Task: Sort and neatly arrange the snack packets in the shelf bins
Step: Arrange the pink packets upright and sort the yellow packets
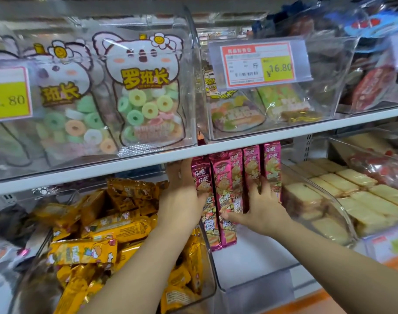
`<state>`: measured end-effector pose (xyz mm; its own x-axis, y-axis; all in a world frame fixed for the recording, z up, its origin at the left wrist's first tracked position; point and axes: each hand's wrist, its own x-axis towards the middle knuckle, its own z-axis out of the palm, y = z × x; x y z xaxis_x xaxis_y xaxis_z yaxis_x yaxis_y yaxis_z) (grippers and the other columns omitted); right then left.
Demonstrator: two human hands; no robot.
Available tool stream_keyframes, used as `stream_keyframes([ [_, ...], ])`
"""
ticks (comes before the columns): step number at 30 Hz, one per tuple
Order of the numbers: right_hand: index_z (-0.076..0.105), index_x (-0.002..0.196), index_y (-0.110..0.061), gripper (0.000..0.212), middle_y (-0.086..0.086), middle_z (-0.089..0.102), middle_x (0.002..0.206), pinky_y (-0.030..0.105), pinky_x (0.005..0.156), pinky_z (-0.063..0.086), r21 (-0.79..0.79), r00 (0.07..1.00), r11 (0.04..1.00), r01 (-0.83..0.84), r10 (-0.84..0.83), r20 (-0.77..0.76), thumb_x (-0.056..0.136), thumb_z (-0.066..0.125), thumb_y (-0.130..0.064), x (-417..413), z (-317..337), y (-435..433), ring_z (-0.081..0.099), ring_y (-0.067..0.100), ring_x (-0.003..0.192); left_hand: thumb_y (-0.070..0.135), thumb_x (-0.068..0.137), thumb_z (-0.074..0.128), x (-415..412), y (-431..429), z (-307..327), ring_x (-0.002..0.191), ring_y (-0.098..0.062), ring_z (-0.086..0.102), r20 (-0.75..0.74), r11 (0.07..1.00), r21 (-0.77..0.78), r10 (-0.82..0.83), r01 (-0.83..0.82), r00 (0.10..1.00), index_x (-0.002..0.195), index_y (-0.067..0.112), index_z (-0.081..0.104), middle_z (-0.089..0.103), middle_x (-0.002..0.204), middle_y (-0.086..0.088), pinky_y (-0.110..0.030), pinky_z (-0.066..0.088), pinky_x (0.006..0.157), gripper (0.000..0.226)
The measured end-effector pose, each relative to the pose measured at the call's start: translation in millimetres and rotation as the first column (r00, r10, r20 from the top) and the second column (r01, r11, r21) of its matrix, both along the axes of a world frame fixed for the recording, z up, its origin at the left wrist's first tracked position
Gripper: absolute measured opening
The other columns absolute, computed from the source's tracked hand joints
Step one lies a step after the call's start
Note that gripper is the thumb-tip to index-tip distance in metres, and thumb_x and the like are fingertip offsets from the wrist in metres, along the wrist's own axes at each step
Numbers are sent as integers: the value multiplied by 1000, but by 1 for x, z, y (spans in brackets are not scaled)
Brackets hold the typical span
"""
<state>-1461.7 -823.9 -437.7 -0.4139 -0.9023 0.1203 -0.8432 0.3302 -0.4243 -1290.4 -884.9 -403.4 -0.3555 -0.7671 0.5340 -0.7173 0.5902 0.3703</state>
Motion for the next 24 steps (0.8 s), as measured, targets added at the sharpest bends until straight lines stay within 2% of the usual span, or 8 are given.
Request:
stream_keyframes([
  [3,21,143,-18,111,14,18,147,49,103,34,-43,995,997,63,-67,-75,58,59,-80,-1,5,-2,22,38,135,27,79,72,1,-1,-1,97,-33,60,1,1000,-6,3,-3,1000,145,24,17,32,136,-12,-42,56,70,86],
  [5,27,139,-17,107,15,20,143,52,100,38,-85,991,991,101,-108,-84,58,61,-78,-5,5,-2,23,40,134,27,79,72,1,-1,-1,97,-33,60,-2,1000,-13,6,-6,1000,144,24,19,33,135,-11,-42,56,71,84],
  [9,32,135,-13,102,21,9,145,54,107,32,-79,993,991,105,-101,52,58,69,-69,-15,-2,-1,20,47,135,25,79,73,1,-3,-3,95,-34,61,-9,1000,-22,-8,8,1000,145,22,21,34,135,-12,-43,56,69,84],
  [13,34,136,-16,105,18,5,147,52,111,27,-78,998,996,35,-31,51,54,71,-70,-20,-3,-3,20,48,135,25,79,73,1,-3,-2,93,-35,61,-5,1000,-26,-13,13,1000,145,22,19,35,133,-12,-44,56,69,85],
  [17,43,131,-19,100,14,11,145,51,108,32,-106,1000,994,-18,20,18,50,74,-68,-26,-2,2,33,47,128,25,80,72,2,-1,-2,96,-35,60,-2,1000,-28,-13,13,1000,145,22,18,35,133,-11,-44,56,69,84],
  [20,43,132,-21,108,12,10,146,52,108,32,-115,998,991,-66,66,-6,41,66,-75,-30,-1,6,35,45,127,24,80,71,2,-1,-2,94,-35,61,2,1000,-27,-5,5,1000,145,22,20,36,131,-12,-44,55,69,83],
  [24,35,137,-30,100,3,0,150,49,109,33,-42,983,985,-167,163,-81,53,74,-68,-41,-3,10,28,38,134,23,81,70,1,-1,-2,93,-35,61,3,999,-38,-5,5,1000,144,20,22,36,130,-11,-44,56,67,80],
])
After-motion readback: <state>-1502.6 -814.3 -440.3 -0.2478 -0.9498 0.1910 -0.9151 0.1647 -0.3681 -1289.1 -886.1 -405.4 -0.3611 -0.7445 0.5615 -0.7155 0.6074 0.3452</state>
